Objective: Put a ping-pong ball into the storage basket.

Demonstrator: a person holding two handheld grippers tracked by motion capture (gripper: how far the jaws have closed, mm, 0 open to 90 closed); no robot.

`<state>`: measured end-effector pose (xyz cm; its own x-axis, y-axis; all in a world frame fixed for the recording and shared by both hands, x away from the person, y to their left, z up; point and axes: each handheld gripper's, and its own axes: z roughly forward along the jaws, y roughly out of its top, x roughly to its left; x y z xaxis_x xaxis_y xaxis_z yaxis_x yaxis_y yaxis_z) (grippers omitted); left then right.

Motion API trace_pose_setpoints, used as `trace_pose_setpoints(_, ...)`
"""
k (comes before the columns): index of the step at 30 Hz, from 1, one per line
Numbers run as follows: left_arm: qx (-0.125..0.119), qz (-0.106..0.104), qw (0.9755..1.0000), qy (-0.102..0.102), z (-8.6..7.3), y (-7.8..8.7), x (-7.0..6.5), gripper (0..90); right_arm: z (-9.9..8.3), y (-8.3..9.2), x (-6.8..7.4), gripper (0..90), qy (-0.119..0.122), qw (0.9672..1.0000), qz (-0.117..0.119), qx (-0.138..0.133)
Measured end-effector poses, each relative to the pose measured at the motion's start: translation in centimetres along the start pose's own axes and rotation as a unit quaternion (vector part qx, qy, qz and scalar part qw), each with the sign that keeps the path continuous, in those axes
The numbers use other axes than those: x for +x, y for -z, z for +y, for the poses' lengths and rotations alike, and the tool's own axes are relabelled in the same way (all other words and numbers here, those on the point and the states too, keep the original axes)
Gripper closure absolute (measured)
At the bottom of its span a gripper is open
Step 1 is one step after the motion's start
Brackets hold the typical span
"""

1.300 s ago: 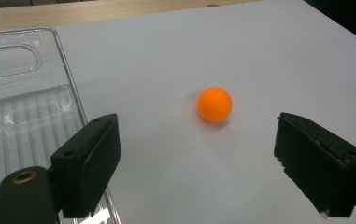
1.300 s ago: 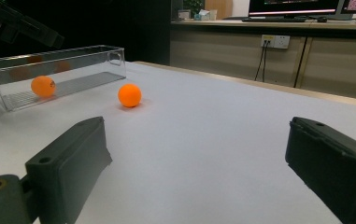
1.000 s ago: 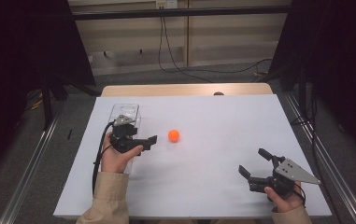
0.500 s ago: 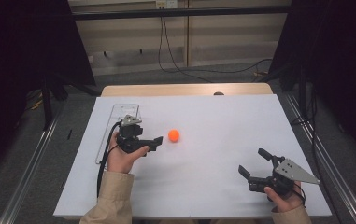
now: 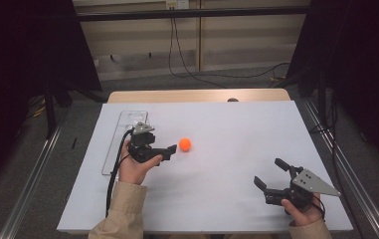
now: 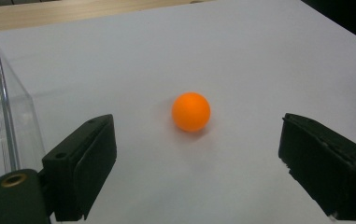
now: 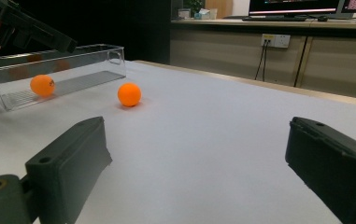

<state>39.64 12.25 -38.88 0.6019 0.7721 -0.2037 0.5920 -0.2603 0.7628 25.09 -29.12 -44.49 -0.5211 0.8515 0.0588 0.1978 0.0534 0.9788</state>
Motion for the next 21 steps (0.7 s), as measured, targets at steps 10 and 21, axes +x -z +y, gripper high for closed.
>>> trace_pose_setpoints(10, 0.000, -0.003, 1.0000, 0.004, 0.1, -0.6, -0.3, 11.2, 0.0, 0.0, 0.0, 5.0, -0.001, 1.0000, -0.002, 0.000)
trace_pose_setpoints(21, -0.001, -0.003, 1.0000, 0.005, 0.1, -1.1, -0.5, 11.2, 0.0, 0.0, 0.0, 5.0, 0.000, 1.0000, 0.000, 0.000)
